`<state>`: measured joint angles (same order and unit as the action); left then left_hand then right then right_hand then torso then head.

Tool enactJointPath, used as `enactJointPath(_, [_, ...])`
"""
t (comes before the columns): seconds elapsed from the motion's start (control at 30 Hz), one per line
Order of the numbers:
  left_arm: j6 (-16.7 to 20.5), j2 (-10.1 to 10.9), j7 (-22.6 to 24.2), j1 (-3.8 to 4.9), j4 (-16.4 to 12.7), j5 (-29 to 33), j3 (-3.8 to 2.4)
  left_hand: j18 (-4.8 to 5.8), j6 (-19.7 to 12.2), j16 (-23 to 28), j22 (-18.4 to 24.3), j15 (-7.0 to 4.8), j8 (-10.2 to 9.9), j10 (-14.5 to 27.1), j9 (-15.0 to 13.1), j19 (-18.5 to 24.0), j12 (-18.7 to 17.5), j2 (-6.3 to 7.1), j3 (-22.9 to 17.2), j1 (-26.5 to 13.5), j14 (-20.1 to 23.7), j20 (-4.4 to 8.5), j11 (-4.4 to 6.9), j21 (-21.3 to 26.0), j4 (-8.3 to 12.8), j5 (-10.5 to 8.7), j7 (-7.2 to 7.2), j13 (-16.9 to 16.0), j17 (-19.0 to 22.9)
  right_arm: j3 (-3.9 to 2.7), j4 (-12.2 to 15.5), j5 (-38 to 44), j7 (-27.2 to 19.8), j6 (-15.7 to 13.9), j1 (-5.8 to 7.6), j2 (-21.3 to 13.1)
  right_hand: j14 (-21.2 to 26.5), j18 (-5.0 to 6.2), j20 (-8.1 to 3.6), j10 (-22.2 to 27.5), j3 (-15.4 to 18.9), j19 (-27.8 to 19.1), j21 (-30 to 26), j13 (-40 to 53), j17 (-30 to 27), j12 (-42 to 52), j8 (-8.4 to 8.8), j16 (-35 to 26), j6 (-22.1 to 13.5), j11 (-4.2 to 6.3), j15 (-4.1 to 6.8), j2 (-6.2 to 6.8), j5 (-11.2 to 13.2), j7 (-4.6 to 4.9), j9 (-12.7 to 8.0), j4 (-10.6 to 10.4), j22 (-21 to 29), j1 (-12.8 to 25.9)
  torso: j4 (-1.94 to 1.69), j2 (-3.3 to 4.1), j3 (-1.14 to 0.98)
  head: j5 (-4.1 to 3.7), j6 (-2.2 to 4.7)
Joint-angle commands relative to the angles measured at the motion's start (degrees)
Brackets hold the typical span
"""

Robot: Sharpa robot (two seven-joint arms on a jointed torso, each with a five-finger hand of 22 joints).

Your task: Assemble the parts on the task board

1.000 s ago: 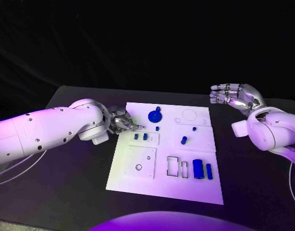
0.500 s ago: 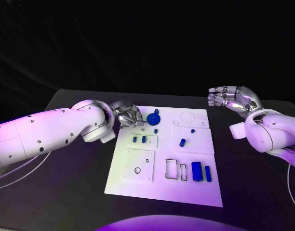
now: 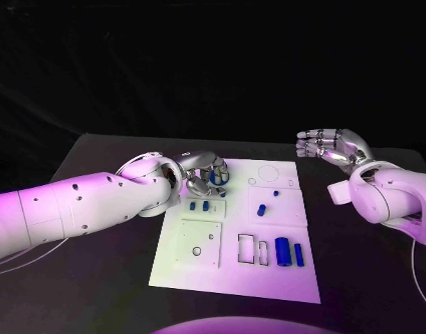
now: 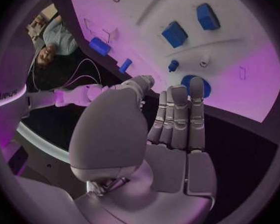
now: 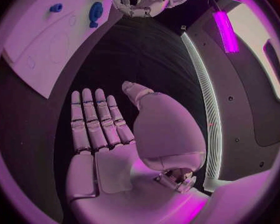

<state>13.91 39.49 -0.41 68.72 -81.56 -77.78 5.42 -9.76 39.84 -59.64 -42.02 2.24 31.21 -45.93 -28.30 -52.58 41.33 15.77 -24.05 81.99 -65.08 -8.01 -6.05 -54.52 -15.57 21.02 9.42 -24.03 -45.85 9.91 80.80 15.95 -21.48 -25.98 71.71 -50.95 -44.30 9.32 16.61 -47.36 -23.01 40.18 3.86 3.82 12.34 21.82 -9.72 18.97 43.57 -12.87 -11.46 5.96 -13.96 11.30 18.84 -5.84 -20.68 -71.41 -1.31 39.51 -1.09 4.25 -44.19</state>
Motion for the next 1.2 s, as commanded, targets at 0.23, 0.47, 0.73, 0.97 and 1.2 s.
enactJointPath(0.23, [-3.3, -2.4, -0.8, -0.34, 1.9, -14.0, 0.50, -0.74, 0.1, -3.8, 0.7, 0.43, -1.9, 2.7, 4.2, 0.7, -2.5, 0.31, 3.8, 2.4, 0.2, -0.52, -0.47, 0.9, -0.6, -0.31, -0.19, 4.7, 0.3, -0.01, 0.1, 1.0, -0.7, 0.7, -0.10, 0.0, 0.0, -0.28, -0.12, -0.2, 0.0, -0.3, 0.1, -0.1, -0.1, 0.3, -0.38, 0.3, 0.2, 0.11, 0.33, 0.15, -0.3, 4.86, -0.1, 0.4, 0.1, -0.6, 0.21, 0.08, -0.13, -0.19, 0.01])
enactJointPath(0.47, [-4.8, -3.4, -2.4, -0.38, 2.6, -16.1, 0.56, -0.73, 0.8, -7.8, -0.3, 0.35, -2.7, 2.3, 5.8, 0.0, -3.0, -0.32, 4.4, 3.9, -2.1, -0.34, -0.46, -0.3, -0.6, -0.03, -0.03, 6.4, -2.3, -0.01, 0.1, 1.2, -0.7, 0.6, -0.10, 0.0, 0.0, -0.28, -0.12, -0.2, 0.0, -0.3, 0.1, -0.1, -0.1, 0.3, -0.38, 0.3, 0.2, 0.11, 0.33, 0.15, -0.3, 4.86, -0.1, 0.4, 0.1, -0.6, 0.17, 0.10, -0.12, -0.40, -0.09])
enactJointPath(0.73, [-5.1, -4.2, -2.9, -0.38, 3.4, -16.8, 0.53, -0.39, 2.9, -10.0, -3.1, 0.40, -2.7, 0.9, 7.1, -1.4, -3.5, -1.27, 2.8, 5.9, -3.2, -0.32, -0.56, -3.0, -0.5, 0.04, -0.03, 8.2, -2.8, -0.01, 0.1, 1.2, -0.7, 0.6, -0.10, 0.1, 0.1, -0.27, -0.12, -0.2, 0.0, -0.3, 0.1, -0.1, -0.1, 0.3, -0.35, 0.3, 0.2, 0.09, 0.33, 0.19, -0.2, 4.89, -0.1, 0.4, 0.1, -0.6, 0.19, 0.06, -0.10, -0.41, -0.15])
enactJointPath(0.97, [-5.9, -4.6, -3.6, -0.37, 3.6, -16.8, 0.51, 0.30, 5.6, -12.6, -7.6, -0.23, -3.2, -2.5, 8.5, -4.3, -4.3, -2.40, 0.1, 7.2, -5.6, 0.20, 0.11, -6.9, -0.4, -0.02, -0.27, 10.2, -4.8, -0.01, 0.1, 1.2, -0.7, 0.6, -0.10, 0.1, 0.1, -0.26, -0.12, -0.2, 0.0, -0.3, 0.1, -0.1, -0.1, 0.3, -0.34, 0.3, 0.2, 0.08, 0.32, 0.18, -0.2, 4.91, -0.2, 0.3, 0.1, -0.5, 0.03, 0.09, -0.05, -0.53, -0.20])
enactJointPath(1.2, [-6.8, -5.1, -4.0, -0.36, 3.7, -16.5, 0.49, 0.98, 7.4, -15.0, -11.4, -0.68, -3.6, -4.9, 9.4, -6.9, -4.7, -2.67, -1.2, 7.4, -8.2, 0.59, 0.65, -10.0, 0.0, -0.18, -0.53, 11.2, -7.7, -0.01, 0.1, 1.2, -0.7, 0.7, -0.10, 0.2, 0.1, -0.26, -0.12, -0.2, 0.0, -0.3, 0.1, -0.1, -0.1, 0.3, -0.34, 0.3, 0.2, 0.08, 0.32, 0.18, -0.2, 4.91, -0.2, 0.3, 0.1, -0.5, 0.13, 0.05, -0.11, -0.54, -0.36])
